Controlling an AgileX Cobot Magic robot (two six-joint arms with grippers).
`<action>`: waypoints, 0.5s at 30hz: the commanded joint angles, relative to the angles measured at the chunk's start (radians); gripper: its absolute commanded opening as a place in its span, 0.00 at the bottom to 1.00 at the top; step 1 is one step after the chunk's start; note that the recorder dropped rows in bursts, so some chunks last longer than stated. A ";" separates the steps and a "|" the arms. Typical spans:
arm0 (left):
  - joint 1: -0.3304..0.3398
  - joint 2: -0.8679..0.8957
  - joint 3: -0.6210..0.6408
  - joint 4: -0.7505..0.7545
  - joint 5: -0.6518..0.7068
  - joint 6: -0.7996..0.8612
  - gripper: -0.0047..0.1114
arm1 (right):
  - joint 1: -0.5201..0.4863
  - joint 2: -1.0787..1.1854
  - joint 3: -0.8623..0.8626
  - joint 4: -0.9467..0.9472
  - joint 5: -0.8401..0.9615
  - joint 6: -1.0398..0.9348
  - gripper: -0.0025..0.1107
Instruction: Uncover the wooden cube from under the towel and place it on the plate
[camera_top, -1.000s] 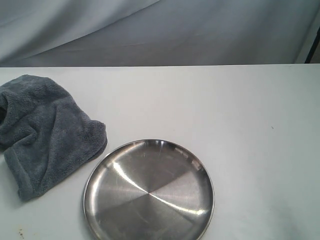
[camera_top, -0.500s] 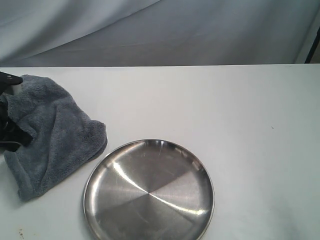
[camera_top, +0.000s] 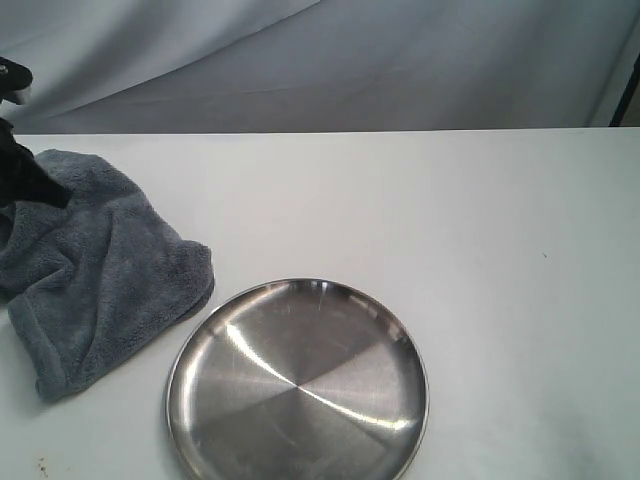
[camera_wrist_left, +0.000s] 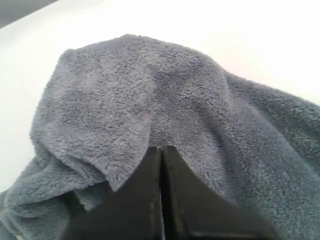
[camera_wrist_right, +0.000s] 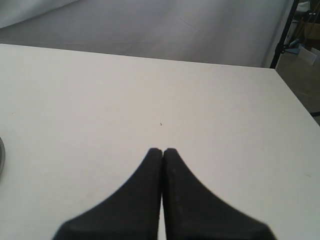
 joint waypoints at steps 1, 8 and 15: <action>0.052 -0.003 -0.006 0.067 -0.015 -0.027 0.04 | -0.008 -0.006 0.004 0.005 -0.002 -0.004 0.02; 0.180 -0.003 -0.006 0.068 0.096 -0.213 0.04 | -0.008 -0.006 0.004 0.005 -0.002 -0.004 0.02; 0.191 -0.003 -0.006 0.094 0.331 -0.213 0.04 | -0.008 -0.006 0.004 0.005 -0.002 -0.004 0.02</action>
